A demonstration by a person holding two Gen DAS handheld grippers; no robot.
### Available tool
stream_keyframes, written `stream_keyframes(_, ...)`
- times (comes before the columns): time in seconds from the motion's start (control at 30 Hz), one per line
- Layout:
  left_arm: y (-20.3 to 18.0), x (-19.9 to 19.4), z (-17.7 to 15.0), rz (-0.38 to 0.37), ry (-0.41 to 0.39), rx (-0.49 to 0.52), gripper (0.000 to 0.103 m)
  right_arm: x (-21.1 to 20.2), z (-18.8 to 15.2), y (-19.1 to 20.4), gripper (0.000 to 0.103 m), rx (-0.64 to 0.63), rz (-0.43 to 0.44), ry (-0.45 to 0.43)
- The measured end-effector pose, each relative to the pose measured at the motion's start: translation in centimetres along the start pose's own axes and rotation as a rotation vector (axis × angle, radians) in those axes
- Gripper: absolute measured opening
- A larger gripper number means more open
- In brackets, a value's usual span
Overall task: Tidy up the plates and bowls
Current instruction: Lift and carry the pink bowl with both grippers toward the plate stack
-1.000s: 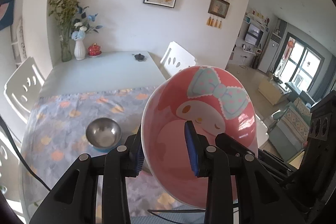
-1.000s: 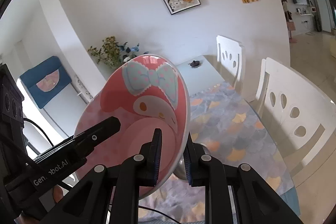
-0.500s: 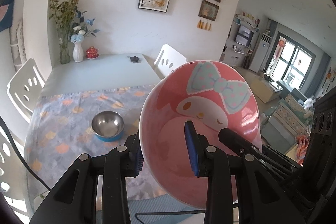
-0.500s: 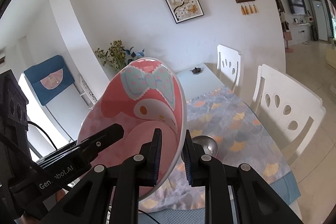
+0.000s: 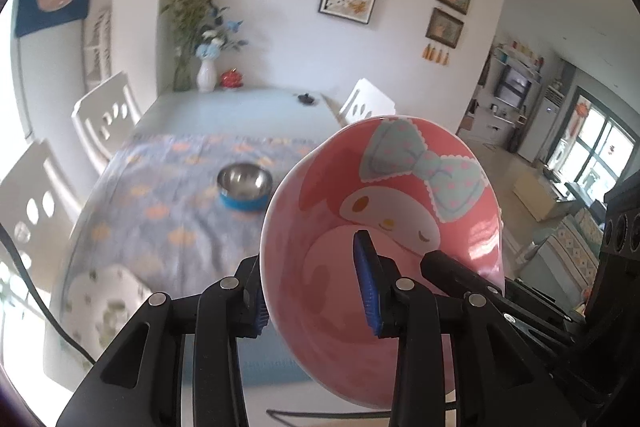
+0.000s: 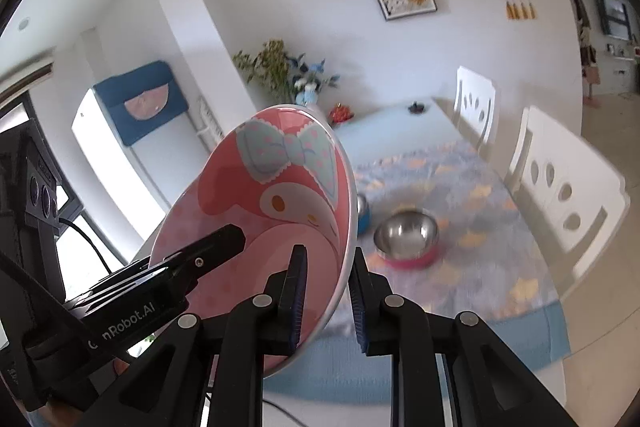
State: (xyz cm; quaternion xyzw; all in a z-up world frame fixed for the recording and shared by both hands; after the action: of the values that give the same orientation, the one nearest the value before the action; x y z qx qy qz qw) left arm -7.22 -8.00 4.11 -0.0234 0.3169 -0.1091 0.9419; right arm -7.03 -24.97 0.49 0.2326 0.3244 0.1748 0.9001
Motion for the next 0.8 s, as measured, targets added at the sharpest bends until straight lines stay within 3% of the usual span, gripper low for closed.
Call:
stream_keyframes(0.33, 0.1, -0.9, -8.2, 0.105, 0.107, -0.095, 0.032, 0.7, -7.2, -1.8, 0.021, -0.034, 0.056, 0.194)
stream_keyframes(0.57, 1.6, 3.1, -11.8, 0.143, 0.197, -0.131, 0.032, 4.9, -10.6, -3.9, 0.021, -0.017, 0.059, 0.246)
stream_keyframes(0.8, 3.3, 7.6, -14.2, 0.127, 0.306, -0.183, 0.032, 10.0, -12.2, -5.7, 0.021, -0.040, -0.002, 0.337)
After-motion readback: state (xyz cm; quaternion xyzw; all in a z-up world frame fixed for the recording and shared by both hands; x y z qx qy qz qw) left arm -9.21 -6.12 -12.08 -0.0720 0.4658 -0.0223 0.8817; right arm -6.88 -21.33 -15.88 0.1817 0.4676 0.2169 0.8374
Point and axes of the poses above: each gripper's, at about its wrist camera, not at the fingertips, and x roughly the way its jaws point, y to its left, z to its top, the point moved 3 cm from there along x, roughly the way its jaws point, and after that the axes turned 6 degrees about x, right-handed, at the moved point
